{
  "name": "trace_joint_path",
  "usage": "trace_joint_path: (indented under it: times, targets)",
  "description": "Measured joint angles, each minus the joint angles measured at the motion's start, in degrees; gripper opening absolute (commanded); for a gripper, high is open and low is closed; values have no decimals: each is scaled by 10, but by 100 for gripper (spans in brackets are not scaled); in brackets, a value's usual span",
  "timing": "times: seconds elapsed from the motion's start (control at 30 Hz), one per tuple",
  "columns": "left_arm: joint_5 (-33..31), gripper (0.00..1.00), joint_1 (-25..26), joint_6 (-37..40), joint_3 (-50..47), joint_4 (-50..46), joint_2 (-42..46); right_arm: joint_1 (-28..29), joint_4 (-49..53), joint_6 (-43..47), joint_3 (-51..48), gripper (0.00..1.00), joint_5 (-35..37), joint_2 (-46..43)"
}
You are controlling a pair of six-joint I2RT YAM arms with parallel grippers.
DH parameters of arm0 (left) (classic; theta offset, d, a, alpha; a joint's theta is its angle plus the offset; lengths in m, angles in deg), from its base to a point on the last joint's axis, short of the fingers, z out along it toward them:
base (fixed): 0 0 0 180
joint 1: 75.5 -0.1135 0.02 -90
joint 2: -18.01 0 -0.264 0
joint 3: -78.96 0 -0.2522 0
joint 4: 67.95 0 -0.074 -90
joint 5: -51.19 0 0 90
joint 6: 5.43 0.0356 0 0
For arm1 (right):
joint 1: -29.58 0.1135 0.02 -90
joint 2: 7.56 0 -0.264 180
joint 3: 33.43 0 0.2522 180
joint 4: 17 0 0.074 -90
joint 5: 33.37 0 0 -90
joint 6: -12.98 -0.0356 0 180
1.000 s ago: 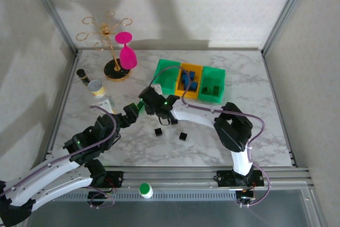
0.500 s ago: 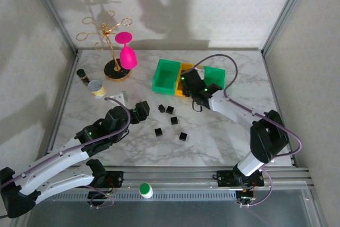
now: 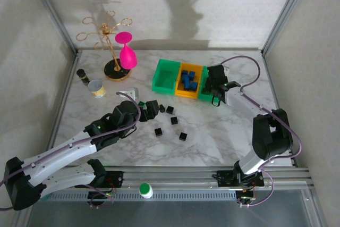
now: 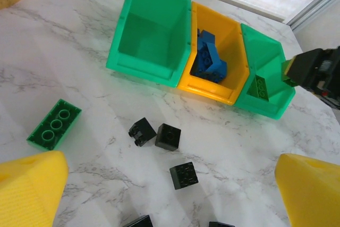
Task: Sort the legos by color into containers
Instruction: Place the lego in the container.
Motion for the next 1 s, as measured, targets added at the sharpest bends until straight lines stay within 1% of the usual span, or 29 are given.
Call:
trace_joint_path:
  times: [0.23,0.57,0.77,1.0]
  targets:
    - [4,100,0,2,1,4,-7,-11,-13,16,21,40,-17,71]
    - [4,100,0,2,2,4,-7,-25,-32,24,46,42,-28,118]
    - [4,100,0,2,2,4,-7,-25,-31,28,47,44,-33,110]
    - [2,100,0,1,2,4,-7,-16,-25,33,47,48,-43,51]
